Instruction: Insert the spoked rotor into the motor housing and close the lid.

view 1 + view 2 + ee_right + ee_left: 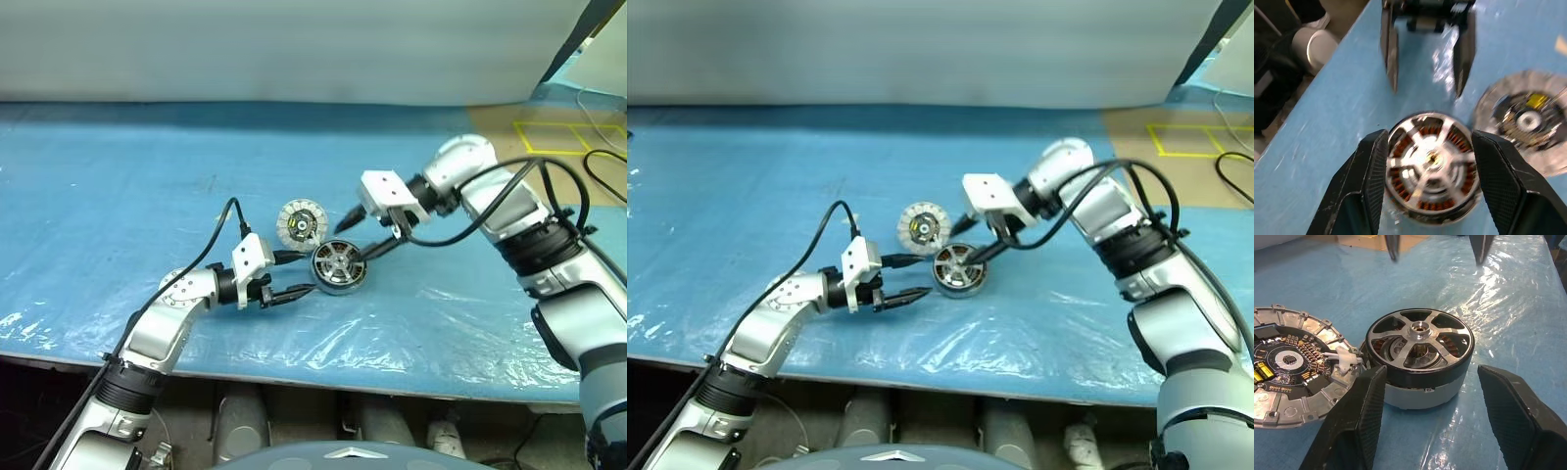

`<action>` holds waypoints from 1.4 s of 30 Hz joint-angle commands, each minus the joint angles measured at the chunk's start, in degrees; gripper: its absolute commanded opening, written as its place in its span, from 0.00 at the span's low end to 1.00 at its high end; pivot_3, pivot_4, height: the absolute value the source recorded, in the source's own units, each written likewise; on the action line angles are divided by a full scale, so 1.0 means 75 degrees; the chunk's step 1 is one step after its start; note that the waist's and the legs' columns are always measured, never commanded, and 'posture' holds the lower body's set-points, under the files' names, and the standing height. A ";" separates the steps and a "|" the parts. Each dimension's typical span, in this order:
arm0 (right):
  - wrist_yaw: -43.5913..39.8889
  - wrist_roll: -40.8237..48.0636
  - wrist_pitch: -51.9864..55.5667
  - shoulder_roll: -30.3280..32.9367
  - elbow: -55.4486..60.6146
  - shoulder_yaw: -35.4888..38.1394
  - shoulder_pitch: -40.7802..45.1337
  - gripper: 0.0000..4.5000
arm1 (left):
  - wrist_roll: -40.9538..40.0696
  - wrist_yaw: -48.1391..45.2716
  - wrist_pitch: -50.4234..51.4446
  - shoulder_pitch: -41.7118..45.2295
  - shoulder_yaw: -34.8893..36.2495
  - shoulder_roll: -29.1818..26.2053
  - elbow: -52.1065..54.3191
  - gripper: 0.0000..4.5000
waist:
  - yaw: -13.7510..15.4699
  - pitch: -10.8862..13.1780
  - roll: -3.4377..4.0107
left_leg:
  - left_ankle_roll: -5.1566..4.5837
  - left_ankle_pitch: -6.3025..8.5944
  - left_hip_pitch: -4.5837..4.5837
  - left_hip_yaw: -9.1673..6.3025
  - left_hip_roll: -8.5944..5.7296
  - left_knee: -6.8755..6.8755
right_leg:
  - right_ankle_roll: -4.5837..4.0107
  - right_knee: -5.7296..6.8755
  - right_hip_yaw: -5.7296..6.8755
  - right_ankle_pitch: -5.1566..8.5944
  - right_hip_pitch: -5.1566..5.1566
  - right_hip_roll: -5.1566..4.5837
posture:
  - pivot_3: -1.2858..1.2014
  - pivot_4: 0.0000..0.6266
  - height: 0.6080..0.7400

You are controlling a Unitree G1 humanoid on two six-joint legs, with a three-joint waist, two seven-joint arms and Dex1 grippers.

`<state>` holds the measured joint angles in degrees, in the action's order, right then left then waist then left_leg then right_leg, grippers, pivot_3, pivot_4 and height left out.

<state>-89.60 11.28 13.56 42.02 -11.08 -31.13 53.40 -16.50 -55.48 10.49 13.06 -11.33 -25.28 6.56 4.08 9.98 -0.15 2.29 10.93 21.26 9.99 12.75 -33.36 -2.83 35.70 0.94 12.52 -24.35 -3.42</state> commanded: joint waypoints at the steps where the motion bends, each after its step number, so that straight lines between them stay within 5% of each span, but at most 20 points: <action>1: -0.0280 -0.0056 0.0015 -0.0004 0.0464 0.0205 -0.0046 0.43 | -0.0062 -0.0018 -0.0047 0.0014 0.0036 -0.0027 0.0211 0.70 | -0.0046 0.0000 0.0001 | 0.0000 0.0000 -0.0002 0.0000 0.0001 0.0000 | 0.0000 0.0001 0.0000 0.0000 -0.0001 0.0002 | 0.52 0.24 1.00; 3: -0.0190 -0.0216 -0.0074 -0.0112 0.0424 0.0163 -0.0106 0.29 | -0.0062 -0.0044 -0.0041 0.0020 0.0032 -0.0046 0.0204 0.70 | -0.0067 0.0000 0.0000 | -0.0001 0.0001 -0.0010 0.0000 0.0008 0.0003 | 0.0000 0.0006 -0.0002 0.0000 -0.0004 0.0011 | 0.52 0.24 1.00; 42: 0.0124 -0.1352 -0.0621 -0.1293 -0.0751 -0.0002 -0.0203 0.29 | 0.0030 0.0044 -0.0157 -0.0060 -0.0023 -0.0007 0.0204 0.70 | -0.0055 -0.0006 -0.0004 | 0.0016 0.0012 -0.0043 0.0001 0.0005 0.0000 | -0.0004 0.0018 -0.0005 -0.0003 0.0018 0.0006 | 0.52 0.24 1.00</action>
<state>-88.63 1.83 8.25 33.02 -16.84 -31.92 50.88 -16.35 -55.35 10.26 12.46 -11.58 -25.35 6.57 3.67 9.93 -0.18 2.41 11.02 20.94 10.00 12.79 -33.36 -2.87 35.86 0.91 12.50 -24.21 -3.38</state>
